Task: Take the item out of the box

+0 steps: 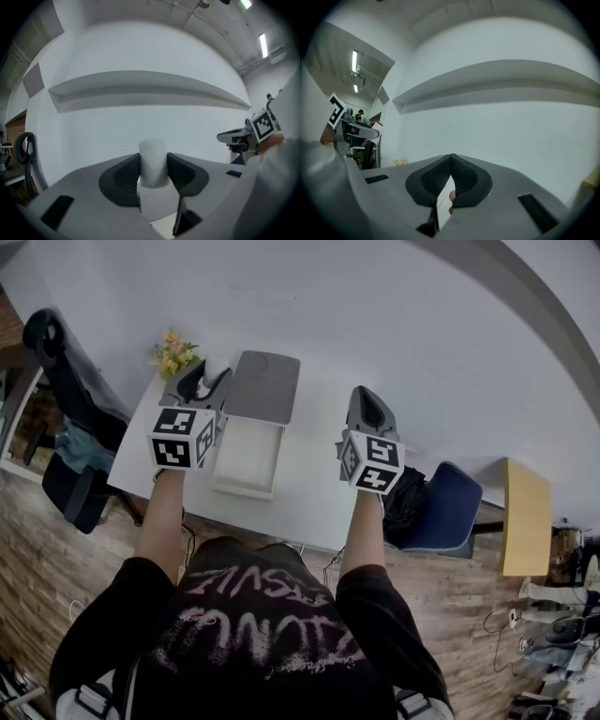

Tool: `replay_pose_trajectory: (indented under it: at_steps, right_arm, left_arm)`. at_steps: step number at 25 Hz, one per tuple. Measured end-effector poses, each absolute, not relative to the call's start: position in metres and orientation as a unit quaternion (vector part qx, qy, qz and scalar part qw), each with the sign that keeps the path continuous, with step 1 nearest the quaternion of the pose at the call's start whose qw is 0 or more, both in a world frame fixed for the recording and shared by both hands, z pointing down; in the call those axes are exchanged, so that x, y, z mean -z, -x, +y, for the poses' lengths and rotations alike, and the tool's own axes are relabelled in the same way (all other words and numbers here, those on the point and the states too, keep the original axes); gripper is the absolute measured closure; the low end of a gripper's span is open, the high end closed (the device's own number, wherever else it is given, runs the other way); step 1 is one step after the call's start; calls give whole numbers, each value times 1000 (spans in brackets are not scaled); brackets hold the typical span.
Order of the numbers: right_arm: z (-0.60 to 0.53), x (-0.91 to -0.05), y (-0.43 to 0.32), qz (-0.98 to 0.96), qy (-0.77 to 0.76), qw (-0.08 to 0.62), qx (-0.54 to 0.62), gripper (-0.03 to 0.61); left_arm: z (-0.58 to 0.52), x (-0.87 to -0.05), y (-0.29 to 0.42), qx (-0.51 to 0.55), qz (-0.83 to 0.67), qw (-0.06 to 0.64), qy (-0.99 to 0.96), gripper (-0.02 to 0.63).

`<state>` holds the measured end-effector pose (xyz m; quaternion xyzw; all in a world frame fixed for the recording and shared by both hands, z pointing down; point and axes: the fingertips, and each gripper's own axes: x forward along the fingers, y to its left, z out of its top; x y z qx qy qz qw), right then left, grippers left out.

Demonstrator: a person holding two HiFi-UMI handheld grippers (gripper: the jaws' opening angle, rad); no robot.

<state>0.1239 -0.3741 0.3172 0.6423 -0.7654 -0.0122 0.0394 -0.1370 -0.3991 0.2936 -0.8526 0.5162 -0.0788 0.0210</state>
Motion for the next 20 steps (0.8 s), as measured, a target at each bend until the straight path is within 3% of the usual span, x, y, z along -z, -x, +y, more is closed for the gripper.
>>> replay_pose_trajectory:
  at_steps: [20]
  right_arm:
    - [-382,-309,-121,-762,-646,41,24,571]
  left_arm:
    - [-406,-290,141,69,514,22,855,434]
